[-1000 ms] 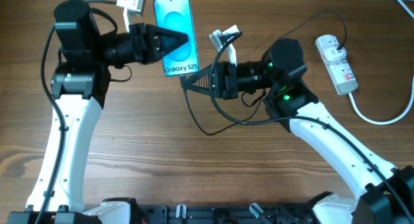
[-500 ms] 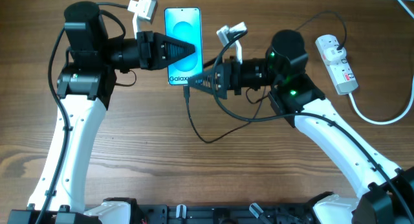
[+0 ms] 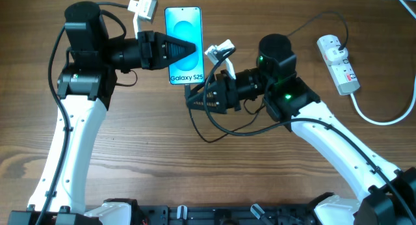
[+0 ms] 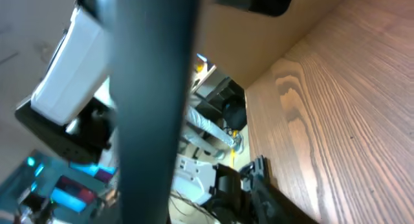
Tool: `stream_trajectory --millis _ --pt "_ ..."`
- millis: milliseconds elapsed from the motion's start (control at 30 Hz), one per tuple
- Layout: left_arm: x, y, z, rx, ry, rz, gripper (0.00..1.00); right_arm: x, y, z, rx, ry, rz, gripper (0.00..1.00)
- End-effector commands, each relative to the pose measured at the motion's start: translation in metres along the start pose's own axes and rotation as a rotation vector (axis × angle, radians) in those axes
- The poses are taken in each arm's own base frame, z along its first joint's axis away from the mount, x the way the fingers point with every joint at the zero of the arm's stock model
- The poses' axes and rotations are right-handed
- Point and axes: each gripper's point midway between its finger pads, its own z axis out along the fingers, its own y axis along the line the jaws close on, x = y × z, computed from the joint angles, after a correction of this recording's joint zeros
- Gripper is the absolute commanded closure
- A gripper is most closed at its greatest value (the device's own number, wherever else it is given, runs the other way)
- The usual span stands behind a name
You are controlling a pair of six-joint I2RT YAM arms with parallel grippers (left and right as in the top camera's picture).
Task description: Plug charger to phone and switch on socket
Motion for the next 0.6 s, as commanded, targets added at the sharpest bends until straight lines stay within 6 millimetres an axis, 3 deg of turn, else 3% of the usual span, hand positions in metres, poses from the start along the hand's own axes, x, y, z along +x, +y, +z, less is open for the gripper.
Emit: stream_trajectory --millis 0,133,300,367,433,567 --pt "0.003 -0.009 -0.001 0.01 0.003 0.047 0.96 -0.019 0.004 0.0 0.025 -0.069 0.014 0.66" --pt "0.003 -0.009 -0.001 0.01 0.003 0.047 0.96 -0.028 0.015 0.0 -0.005 -0.09 0.01 0.72" --pt "0.003 -0.009 -0.001 0.01 0.003 0.047 0.96 -0.029 0.015 -0.001 -0.004 -0.095 0.024 0.93" --pt "0.003 -0.009 -0.001 0.01 0.003 0.047 0.96 -0.03 0.014 -0.001 0.002 -0.103 0.028 0.92" --pt "0.003 -0.009 -0.001 0.01 0.003 0.048 0.96 -0.03 0.014 -0.001 0.002 -0.102 0.032 0.76" --pt "0.003 -0.009 -0.001 0.01 0.003 0.047 0.96 -0.027 0.01 0.0 0.009 -0.094 0.062 0.74"
